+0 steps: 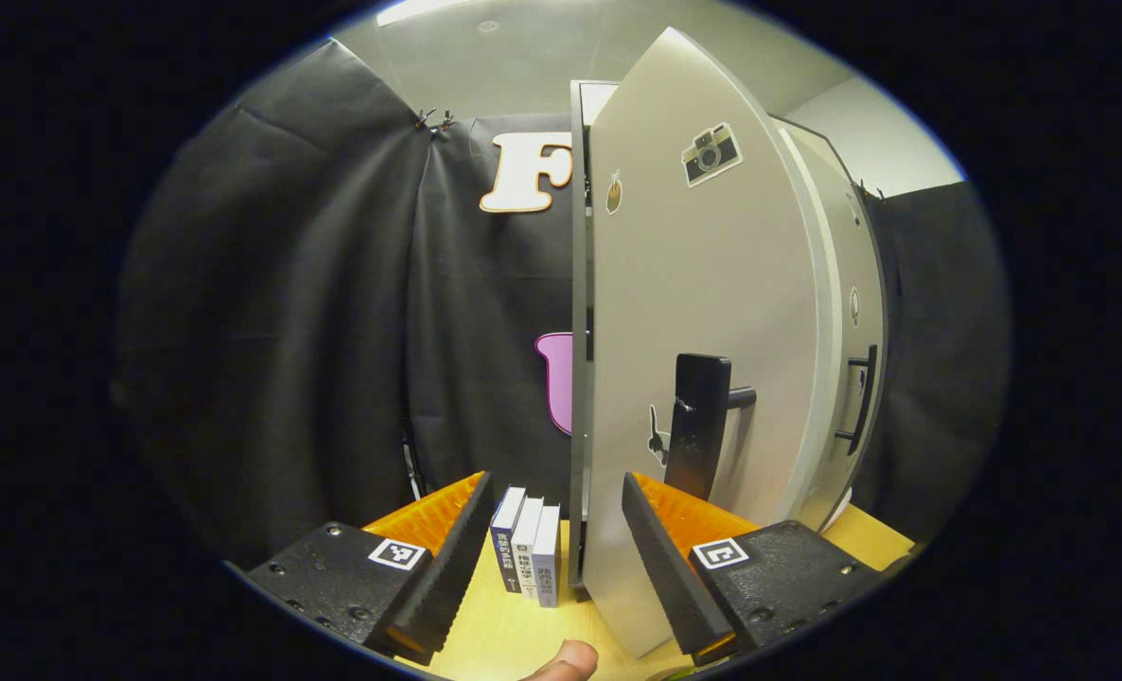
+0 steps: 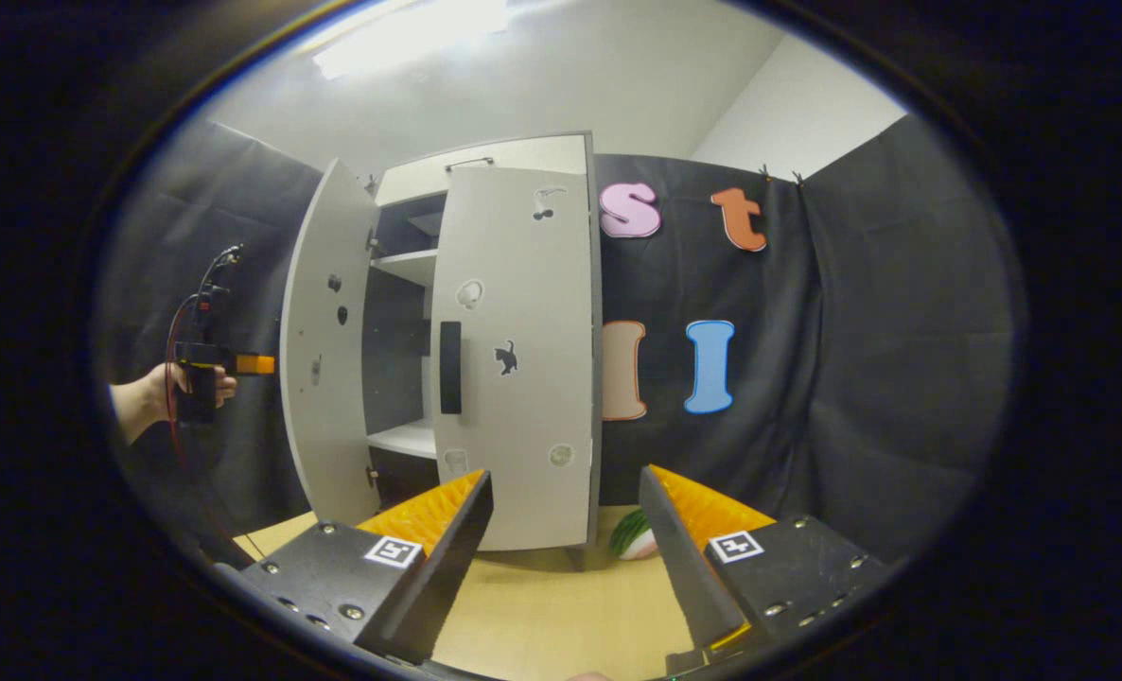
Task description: Grasp the bottle in the cabinet with the left hand and place it on the coaster, then close the right door with the right hand and the left door with the left hand.
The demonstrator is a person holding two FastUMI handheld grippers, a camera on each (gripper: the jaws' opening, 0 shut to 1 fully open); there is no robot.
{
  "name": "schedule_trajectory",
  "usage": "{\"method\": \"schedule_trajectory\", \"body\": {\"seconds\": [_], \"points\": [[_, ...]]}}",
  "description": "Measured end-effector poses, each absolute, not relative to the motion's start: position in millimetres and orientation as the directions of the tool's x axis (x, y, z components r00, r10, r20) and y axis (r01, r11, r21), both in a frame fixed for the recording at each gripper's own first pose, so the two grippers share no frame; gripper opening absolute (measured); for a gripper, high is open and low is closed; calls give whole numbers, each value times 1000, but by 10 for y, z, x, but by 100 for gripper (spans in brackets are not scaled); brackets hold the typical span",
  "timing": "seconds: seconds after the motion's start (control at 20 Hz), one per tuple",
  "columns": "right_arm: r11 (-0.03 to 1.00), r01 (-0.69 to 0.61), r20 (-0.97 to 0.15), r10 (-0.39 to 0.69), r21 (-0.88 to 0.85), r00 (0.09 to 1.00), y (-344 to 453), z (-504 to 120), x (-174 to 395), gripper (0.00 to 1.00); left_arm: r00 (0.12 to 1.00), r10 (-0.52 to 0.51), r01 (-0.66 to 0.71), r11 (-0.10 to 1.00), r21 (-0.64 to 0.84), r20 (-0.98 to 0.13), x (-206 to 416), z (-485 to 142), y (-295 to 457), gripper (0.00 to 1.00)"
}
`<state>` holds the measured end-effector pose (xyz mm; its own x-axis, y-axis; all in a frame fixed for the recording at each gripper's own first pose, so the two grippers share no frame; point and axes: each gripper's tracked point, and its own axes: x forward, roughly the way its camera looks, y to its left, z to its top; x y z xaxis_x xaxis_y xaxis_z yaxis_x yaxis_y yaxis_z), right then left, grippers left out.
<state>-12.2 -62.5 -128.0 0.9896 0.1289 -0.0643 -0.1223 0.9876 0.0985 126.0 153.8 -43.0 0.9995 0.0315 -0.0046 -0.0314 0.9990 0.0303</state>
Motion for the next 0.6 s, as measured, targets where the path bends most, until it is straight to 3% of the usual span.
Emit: {"method": "schedule_trajectory", "body": {"seconds": [0.3, 0.6], "points": [[988, -122, -81, 130, 91, 988, -569, -1325, -131, 95, 999, 37, -37, 999, 30, 0, 1286, -447, 1429, 85], [991, -135, -37, 136, 27, 990, -478, -1192, -54, 95, 1000, 15, -15, 1000, 24, -2, 1341, -473, 1219, 88]]}}
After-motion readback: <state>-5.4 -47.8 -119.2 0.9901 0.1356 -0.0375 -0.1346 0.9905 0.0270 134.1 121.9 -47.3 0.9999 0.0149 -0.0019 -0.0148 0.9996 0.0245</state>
